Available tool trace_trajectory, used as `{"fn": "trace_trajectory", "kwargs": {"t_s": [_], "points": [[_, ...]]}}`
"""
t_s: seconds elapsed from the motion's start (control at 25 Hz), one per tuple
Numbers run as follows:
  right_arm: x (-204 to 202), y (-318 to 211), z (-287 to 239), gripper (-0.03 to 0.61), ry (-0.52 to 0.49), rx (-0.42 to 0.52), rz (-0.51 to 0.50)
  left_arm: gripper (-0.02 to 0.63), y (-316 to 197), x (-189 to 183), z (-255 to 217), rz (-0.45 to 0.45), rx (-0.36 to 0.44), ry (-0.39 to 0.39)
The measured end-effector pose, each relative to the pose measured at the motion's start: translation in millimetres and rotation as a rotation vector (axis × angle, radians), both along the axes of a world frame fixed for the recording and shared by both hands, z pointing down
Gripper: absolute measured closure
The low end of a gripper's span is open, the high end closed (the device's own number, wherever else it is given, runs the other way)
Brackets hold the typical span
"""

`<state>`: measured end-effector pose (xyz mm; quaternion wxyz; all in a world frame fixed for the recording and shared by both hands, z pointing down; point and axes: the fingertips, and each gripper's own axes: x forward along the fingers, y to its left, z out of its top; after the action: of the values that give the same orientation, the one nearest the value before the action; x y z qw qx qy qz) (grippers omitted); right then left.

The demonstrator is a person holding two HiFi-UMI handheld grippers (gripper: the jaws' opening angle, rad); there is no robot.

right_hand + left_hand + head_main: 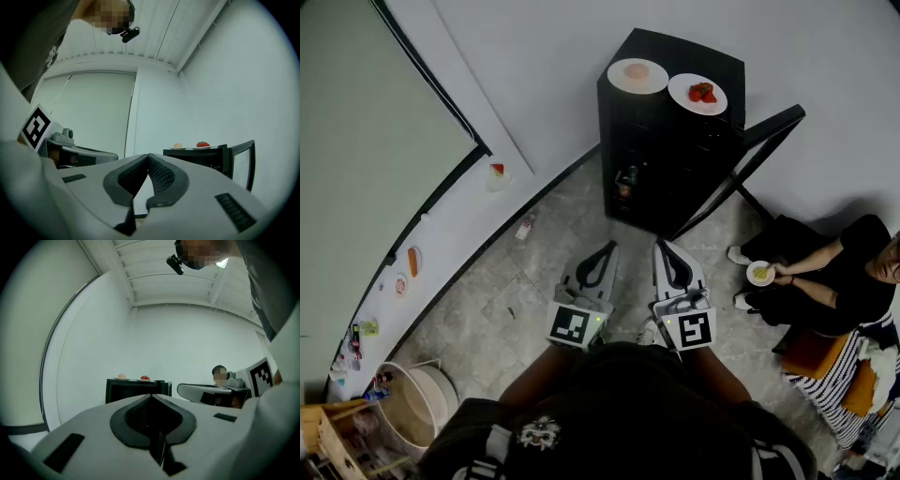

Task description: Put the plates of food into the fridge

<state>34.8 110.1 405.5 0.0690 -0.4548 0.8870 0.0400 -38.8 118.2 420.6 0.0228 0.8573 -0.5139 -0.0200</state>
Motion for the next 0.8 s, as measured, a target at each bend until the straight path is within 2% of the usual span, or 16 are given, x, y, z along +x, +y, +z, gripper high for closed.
{"fn": "trace_trajectory", "kwargs": {"t_s": [0.68,0.8], "points": [[5.1,-8.3,-0.3,0.554,-0.014,0.011,-0.019,0.591,-8.8,7.4,-2.9,-0.023,0.016,-0.016],[5.0,-6.2,-4.7,0.554,-0.045,0.028,-0.021,0.591,-8.4,4.9,-2.7,-0.026,0.01,-0.013]]}}
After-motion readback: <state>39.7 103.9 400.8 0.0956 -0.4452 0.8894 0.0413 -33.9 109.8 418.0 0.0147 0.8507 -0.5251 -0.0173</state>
